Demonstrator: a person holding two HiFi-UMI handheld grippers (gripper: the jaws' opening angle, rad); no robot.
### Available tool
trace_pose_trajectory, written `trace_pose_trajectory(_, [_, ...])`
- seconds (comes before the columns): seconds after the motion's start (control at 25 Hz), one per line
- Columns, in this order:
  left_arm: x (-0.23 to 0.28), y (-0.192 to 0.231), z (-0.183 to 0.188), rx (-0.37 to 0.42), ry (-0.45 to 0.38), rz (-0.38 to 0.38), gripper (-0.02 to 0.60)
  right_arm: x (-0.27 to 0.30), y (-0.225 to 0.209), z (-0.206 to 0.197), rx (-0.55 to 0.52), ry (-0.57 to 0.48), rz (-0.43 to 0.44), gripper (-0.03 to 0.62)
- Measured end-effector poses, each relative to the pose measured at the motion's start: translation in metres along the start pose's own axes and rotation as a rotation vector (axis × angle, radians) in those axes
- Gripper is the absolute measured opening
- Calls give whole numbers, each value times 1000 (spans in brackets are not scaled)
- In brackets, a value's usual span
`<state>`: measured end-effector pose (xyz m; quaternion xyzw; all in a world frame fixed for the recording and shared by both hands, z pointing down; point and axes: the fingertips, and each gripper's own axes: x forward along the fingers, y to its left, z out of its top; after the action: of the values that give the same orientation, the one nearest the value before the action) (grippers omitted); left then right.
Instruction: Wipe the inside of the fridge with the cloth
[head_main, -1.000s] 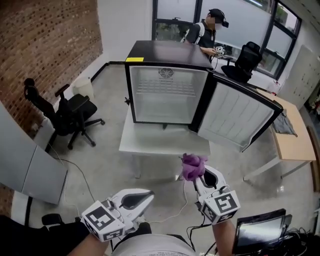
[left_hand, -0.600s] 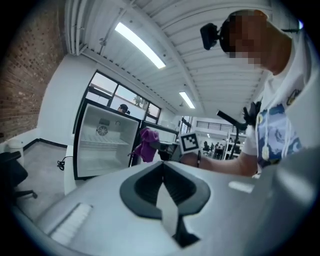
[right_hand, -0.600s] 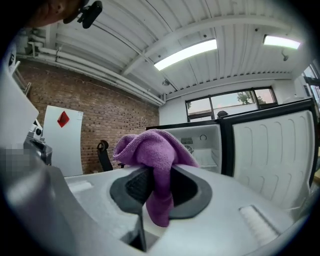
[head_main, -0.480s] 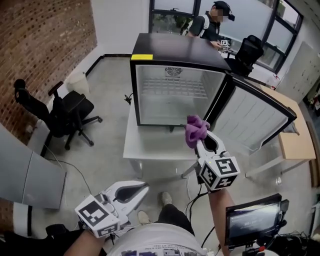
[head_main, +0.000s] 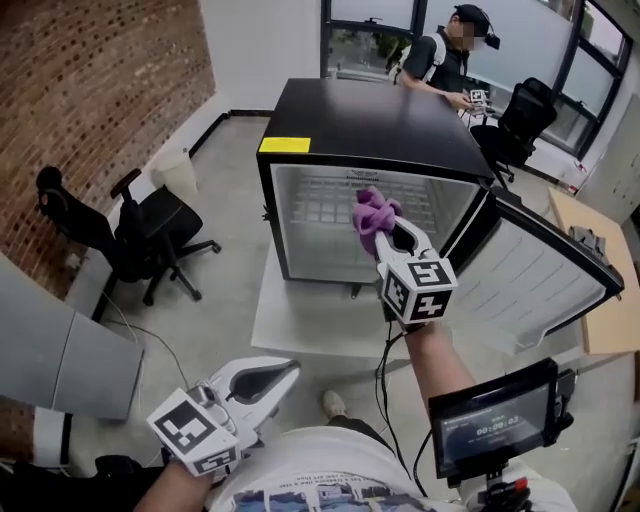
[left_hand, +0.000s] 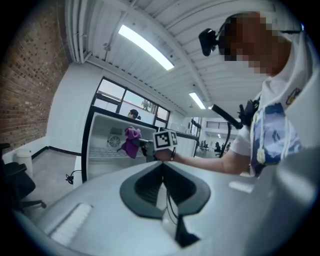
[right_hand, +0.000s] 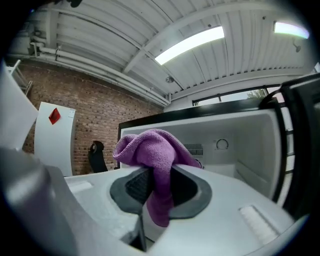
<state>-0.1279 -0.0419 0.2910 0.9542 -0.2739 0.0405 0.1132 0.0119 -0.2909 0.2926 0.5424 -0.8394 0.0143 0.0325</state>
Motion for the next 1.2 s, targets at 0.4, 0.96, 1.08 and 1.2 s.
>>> trace_pose_trajectory(0.4, [32, 32, 17, -13, -10, 85, 8, 148, 12, -9, 16, 59, 132, 74])
trace_pose_trajectory(0.96, [21, 31, 9, -32, 15, 126, 8, 220, 40, -30, 46, 176, 215, 74])
trace_pose_trajectory(1.08, [15, 29, 7, -37, 19, 126, 8, 211, 50, -34, 63, 178, 255, 74])
trace_pose_trajectory(1.2, [11, 24, 5, -34, 24, 112, 8, 197, 62, -35, 58, 170, 295, 74])
